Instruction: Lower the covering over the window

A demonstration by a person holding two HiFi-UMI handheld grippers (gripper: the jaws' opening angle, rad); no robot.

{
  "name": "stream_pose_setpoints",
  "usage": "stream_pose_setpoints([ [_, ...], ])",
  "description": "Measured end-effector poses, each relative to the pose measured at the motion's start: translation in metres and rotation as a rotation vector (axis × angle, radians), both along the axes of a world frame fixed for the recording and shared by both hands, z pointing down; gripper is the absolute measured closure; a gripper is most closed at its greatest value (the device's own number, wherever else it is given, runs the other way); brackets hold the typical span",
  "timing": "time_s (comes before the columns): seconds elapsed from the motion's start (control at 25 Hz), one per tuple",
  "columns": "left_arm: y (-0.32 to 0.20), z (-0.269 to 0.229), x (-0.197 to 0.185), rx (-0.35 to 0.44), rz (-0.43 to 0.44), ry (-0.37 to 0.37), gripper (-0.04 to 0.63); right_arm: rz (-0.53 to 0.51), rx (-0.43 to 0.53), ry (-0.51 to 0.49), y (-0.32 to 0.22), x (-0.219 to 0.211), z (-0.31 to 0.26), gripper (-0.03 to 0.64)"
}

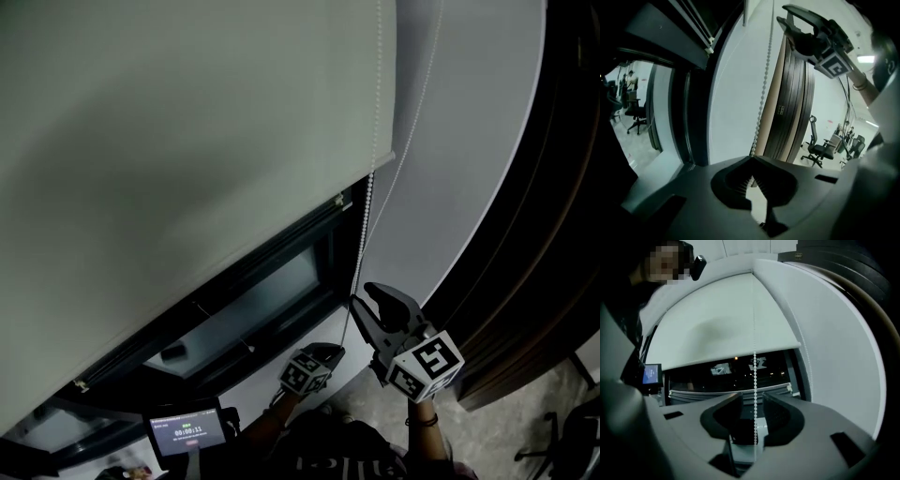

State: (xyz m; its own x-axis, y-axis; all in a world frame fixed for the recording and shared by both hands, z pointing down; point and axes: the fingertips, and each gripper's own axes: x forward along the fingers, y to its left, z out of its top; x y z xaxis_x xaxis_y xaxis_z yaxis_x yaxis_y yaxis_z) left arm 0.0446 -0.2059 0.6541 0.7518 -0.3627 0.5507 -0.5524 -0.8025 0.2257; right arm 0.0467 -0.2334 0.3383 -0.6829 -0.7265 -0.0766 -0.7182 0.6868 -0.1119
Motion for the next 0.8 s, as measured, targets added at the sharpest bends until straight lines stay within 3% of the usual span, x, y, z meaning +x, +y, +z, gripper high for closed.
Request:
stream_pose_setpoints([
  [0.08,-0.001,0.001,0.004,0.009,0.02,-0.014,0.591,-0.02,0.013,-0.006,-0.003,-0.007,-0.011,0.503],
  [0.36,-0.001,-0.001,0.007,0.007,0.009,0.011,0.591,0.076,0.094,-0.007,-0.029,-0.003,-0.042,0.51],
  [0.44,-0.002,-0.002,0.007,0.002,0.0,0.022,0.591,0.08,0.091,-0.028,-0.031,-0.002,-0.046,0.592],
  [0.64,0.005,-0.004,0.013,-0.079,-0.024,0.095,0.591,0.116,0.1,-0.058,-0.034,0.004,-0.043,0.595],
  [0.8,0.003,-0.008,0.014,-0.076,-0.056,0.139,0.591,0.154,0.104,-0.047,-0.039,0.014,-0.03,0.595],
])
